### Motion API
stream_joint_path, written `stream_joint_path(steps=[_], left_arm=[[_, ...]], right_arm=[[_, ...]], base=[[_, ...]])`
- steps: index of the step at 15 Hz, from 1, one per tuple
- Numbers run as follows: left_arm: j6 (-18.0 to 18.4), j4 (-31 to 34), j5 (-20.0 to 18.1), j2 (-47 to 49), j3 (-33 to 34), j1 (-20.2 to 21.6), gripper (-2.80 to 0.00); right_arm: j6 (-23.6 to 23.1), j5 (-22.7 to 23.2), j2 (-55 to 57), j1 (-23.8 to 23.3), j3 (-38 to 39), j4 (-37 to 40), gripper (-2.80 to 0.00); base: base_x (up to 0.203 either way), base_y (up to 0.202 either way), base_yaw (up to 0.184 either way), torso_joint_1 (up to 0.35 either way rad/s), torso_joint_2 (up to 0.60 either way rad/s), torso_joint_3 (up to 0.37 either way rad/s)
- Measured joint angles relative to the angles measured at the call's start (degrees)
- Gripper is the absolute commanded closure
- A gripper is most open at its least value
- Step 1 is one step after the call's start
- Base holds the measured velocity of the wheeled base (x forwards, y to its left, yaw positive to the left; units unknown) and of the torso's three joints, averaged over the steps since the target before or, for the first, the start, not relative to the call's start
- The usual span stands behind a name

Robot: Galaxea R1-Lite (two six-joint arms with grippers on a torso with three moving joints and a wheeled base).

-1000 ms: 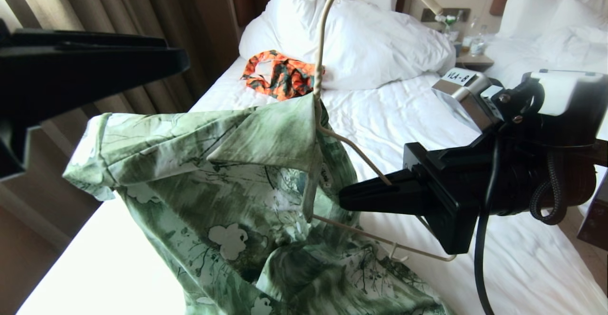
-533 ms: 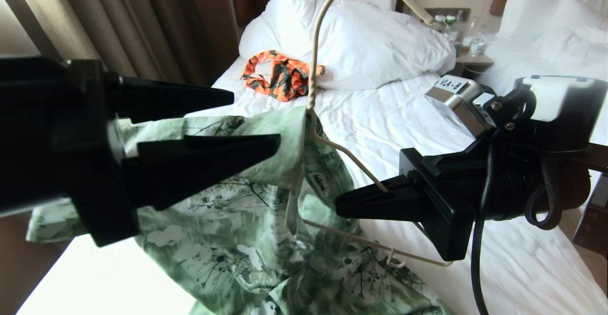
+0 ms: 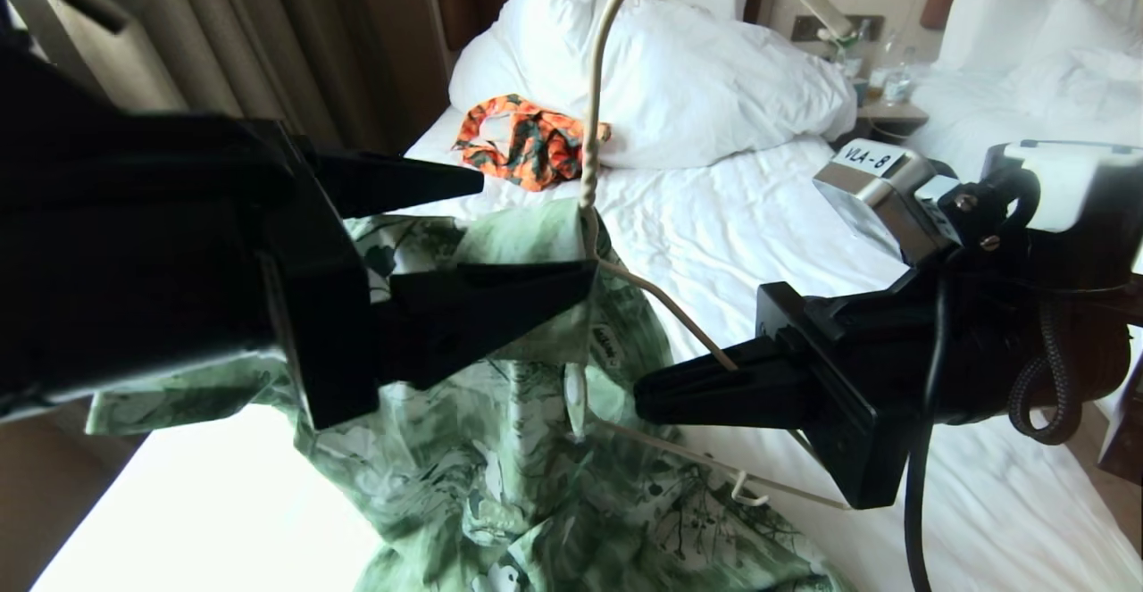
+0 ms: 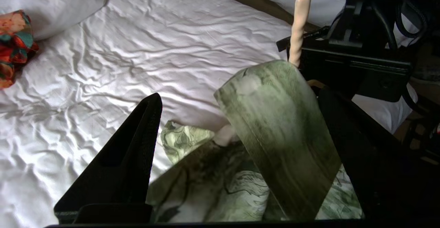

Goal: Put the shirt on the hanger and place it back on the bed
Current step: Hook the other side of the shirt onto the hanger

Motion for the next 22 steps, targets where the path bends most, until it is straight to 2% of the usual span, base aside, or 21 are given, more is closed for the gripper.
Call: stream_joint_path(steps=[5,7,9,14,15,22], left_arm=[[2.02,-0.11,0.10,1.01,-1.60,0.06,-2.80],[2.12,0.02,0.06,1.02,-0.68,-0.13,-2.80],[3.96,0.00,-0.18,1.05,0.39,-0.25,-2.80],[4.34,-0.06,-0.16,1.98,0.95,-0.77,-2.80],[4.40,-0.09,-0.13,2.26,0.98,-0.79,0.00],[5.03,-0.21,-0.08,3.27,1.22,-0.80,0.00]], right_arm=[[-0.02,0.00,-0.92,-0.02,1.20,0.02,0.00],[-0.02,0.00,-1.12,-0.02,1.33,0.04,0.00],[0.00,0.03,-1.29,-0.02,1.36,0.04,0.00],[-0.07,0.08,-1.64,-0.06,2.26,-0.04,0.00],[-0.07,0.08,-1.66,-0.11,2.43,-0.04,0.00],[0.06,-0.08,-1.64,-0.80,2.52,0.07,0.00]], base=[[0.000,0.000,0.000,0.000,0.00,0.000],[0.000,0.000,0.000,0.000,0.00,0.000],[0.000,0.000,0.000,0.000,0.00,0.000],[0.000,0.000,0.000,0.000,0.00,0.000],[0.000,0.000,0.000,0.000,0.00,0.000],[0.000,0.000,0.000,0.000,0.00,0.000]])
